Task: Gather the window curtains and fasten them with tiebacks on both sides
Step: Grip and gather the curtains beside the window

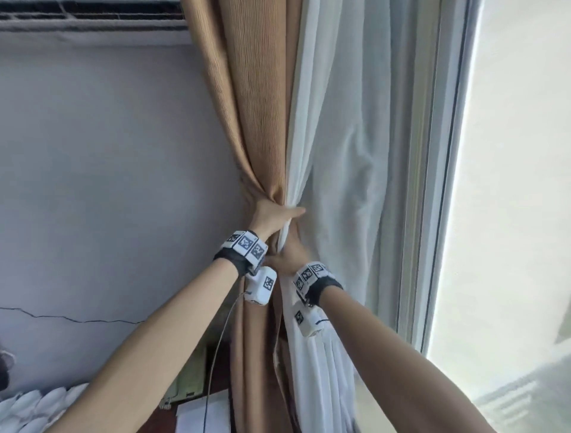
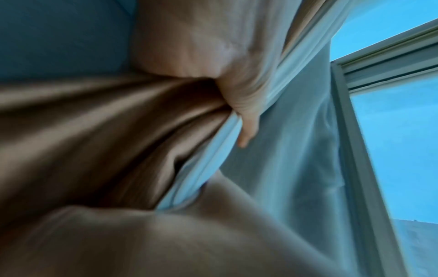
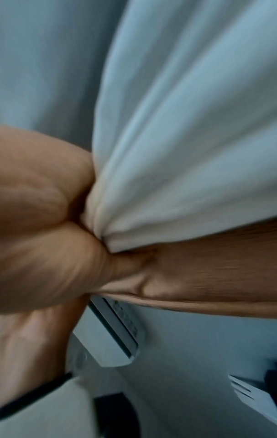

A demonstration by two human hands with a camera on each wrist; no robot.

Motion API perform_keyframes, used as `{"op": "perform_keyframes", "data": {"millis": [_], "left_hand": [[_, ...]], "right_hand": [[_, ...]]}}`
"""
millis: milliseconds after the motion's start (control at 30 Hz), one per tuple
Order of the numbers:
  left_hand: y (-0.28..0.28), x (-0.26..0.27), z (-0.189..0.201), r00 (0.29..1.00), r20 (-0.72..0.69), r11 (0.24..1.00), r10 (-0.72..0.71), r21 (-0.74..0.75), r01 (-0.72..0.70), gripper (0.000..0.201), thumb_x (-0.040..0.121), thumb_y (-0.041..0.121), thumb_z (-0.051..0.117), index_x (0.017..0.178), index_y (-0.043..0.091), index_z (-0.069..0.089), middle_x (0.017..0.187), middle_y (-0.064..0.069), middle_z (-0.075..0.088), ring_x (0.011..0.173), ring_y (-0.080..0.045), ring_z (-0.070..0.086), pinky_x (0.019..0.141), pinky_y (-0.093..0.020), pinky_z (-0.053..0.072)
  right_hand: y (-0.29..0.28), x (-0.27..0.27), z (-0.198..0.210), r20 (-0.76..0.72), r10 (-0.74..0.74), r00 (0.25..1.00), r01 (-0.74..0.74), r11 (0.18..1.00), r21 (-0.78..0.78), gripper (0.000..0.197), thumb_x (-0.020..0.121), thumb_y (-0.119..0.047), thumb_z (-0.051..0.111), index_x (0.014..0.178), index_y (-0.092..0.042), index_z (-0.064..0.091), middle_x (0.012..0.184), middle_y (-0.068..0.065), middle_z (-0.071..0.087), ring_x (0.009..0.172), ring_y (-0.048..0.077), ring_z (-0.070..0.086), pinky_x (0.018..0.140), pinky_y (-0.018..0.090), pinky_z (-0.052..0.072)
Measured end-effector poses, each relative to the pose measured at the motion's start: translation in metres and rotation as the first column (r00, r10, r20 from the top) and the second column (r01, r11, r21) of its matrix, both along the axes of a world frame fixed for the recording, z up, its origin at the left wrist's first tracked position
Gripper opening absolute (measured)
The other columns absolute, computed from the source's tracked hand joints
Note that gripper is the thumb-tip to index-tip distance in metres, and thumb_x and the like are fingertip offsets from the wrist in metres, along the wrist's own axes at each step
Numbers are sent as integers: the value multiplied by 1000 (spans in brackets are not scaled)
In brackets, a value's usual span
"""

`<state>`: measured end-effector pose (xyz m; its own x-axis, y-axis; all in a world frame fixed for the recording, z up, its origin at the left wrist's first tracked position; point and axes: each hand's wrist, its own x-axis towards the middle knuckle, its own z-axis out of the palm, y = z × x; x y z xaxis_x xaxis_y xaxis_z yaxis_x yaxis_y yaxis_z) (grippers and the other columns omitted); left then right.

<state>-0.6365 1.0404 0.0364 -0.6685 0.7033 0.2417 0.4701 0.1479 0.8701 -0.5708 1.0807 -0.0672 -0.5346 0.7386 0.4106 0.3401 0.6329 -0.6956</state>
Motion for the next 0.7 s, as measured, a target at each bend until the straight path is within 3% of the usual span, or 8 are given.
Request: {"op": "perform_keyframes", "data": {"millis": [100,167,267,333,433,500,633,700], "left_hand": [[66,-67,-10,979,-40,960,200,208,-188,134,31,79,86,141,16,40,128,-7,66,118,-24,67,102,-40,56],[84,-88,-3,954,-114,928,279,286,-238,132,44,74,80,152,21,24,143,-13,56,131,-30,58,112,-44,48],[61,-80,25,939,-187,917,289,335,-216,115,67,48,78,158,7,21,152,-19,47,140,-37,48,119,-47,40],[69,-94,26,941,-205,931,268,306,-198,101,71,35,70,156,7,23,144,-20,52,130,-41,55,111,-50,47],[91,-116,20,955,-218,950,201,281,-136,93,70,32,66,152,13,27,134,-15,60,121,-38,62,104,-49,53],[87,-115,20,969,-220,964,109,261,-49,92,64,38,66,147,18,31,127,-8,64,114,-32,66,102,-46,55],[82,-118,13,968,-239,977,-80,171,123,63,69,42,65,127,24,47,114,-2,70,104,-25,70,98,-43,58],[81,-122,12,956,-254,961,-145,195,197,74,68,50,66,134,25,44,120,6,68,101,-13,70,92,-31,59]], "right_hand": [[-2,14,16,121,148,982,-153,988,31,110,82,-37,84,166,-16,15,162,13,41,147,32,43,120,39,37],[-7,29,12,100,111,989,-127,977,173,97,89,-38,79,166,-21,22,167,10,36,155,27,34,126,45,33],[-33,65,4,-346,-232,909,379,806,456,75,95,-49,69,160,-25,40,169,11,29,160,28,20,131,50,18],[-38,82,14,-523,-326,788,568,712,413,94,88,-59,72,164,-24,29,174,14,10,162,31,6,131,50,8],[-17,66,31,-454,-269,849,407,882,237,133,72,-72,80,167,-28,0,174,13,-14,161,32,-18,129,62,0],[-8,40,35,-359,-330,873,429,871,241,143,63,-79,81,166,-35,-8,169,16,-29,154,42,-32,123,66,-11],[2,1,27,-295,-519,802,593,751,290,152,55,-92,73,168,-25,-4,166,29,-27,152,54,-26,122,70,-12],[14,-18,15,-236,-495,836,548,778,307,157,53,-92,73,167,-24,-10,166,30,-27,154,52,-25,123,73,-6]]}}
